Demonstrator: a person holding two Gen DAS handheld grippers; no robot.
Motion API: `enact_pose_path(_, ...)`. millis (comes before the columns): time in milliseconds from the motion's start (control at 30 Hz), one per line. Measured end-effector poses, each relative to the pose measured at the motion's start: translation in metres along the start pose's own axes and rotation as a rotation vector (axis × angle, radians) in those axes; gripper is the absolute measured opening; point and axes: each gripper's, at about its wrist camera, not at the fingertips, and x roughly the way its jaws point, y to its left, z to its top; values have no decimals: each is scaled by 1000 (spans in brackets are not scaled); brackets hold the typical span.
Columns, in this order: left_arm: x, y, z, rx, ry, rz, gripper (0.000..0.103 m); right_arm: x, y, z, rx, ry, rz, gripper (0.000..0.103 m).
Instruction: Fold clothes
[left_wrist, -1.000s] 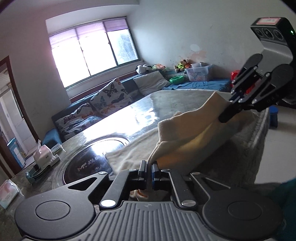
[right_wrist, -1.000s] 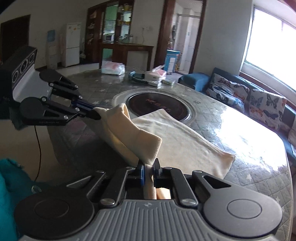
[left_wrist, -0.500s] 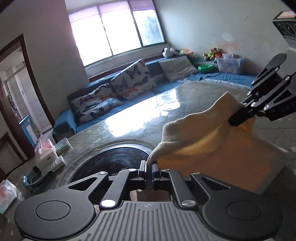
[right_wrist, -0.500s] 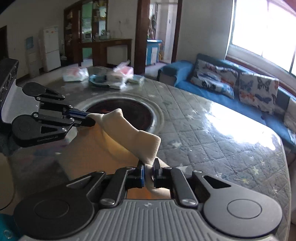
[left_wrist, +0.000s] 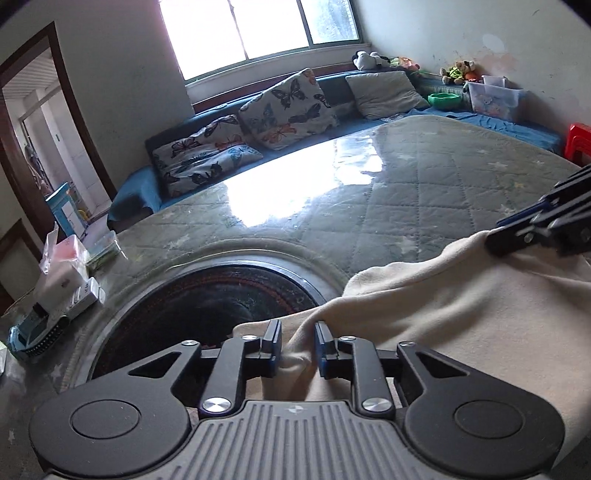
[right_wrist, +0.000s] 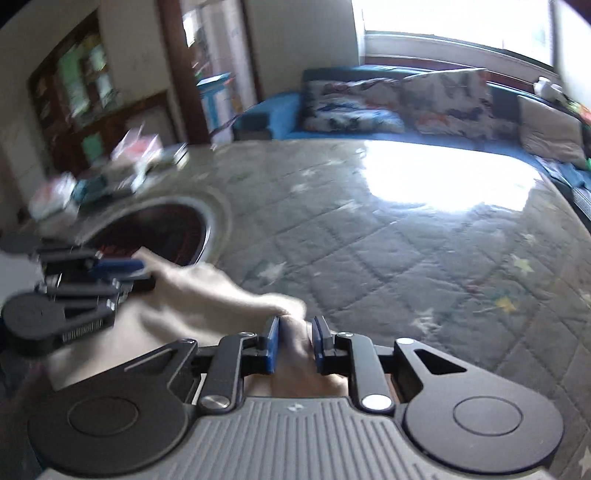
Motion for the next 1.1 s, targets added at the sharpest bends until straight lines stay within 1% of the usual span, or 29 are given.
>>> enact_pose_path(67,-3,3,1,-20,1,6,31,-9,-2,0,0,-26,-15,17)
enact_pose_path(100,-7,5,3,-34,-6,3,41,-20,-3,1,-12,-49,-40,17)
enact_pose_path(133,-10,6,4,-48,-13,0,49,-27,-4,1,-21,-59,-38,17)
enact_pose_path(267,-30,1,14,-78,-51,-39,65,-53,-3,-7,-42,-65,-7,17)
enact_pose_path(333,-34,-5,15,-74,-59,-51,78,-54,2,-12,-70,-49,10,17)
enact_pose_path(367,-34,-8,16,-66,-58,-50,80,-53,4,-13,-76,-44,13,17)
enact_pose_path(500,-24,-15,18,-44,-31,-33,82,-31,10,-11,-36,-21,10,17)
enact_pose_path(633,-6,-11,22,-62,6,-1,82,-10,8,-6,21,-23,20,17)
enact_pose_path(700,5,-9,24,-75,37,15,82,0,8,-5,18,-5,-5,15)
enact_pose_path(867,16,-8,26,-90,50,22,83,1,8,-4,-23,-28,-25,14)
enact_pose_path(933,15,-7,26,-96,51,21,83,-8,7,-3,-23,-46,-24,14)
enact_pose_path(1000,11,-8,24,-98,43,19,83,-26,6,-4,-29,-62,-12,14)
enact_pose_path(1100,0,-9,22,-107,26,18,82,-48,0,-14,-54,-60,-48,14)
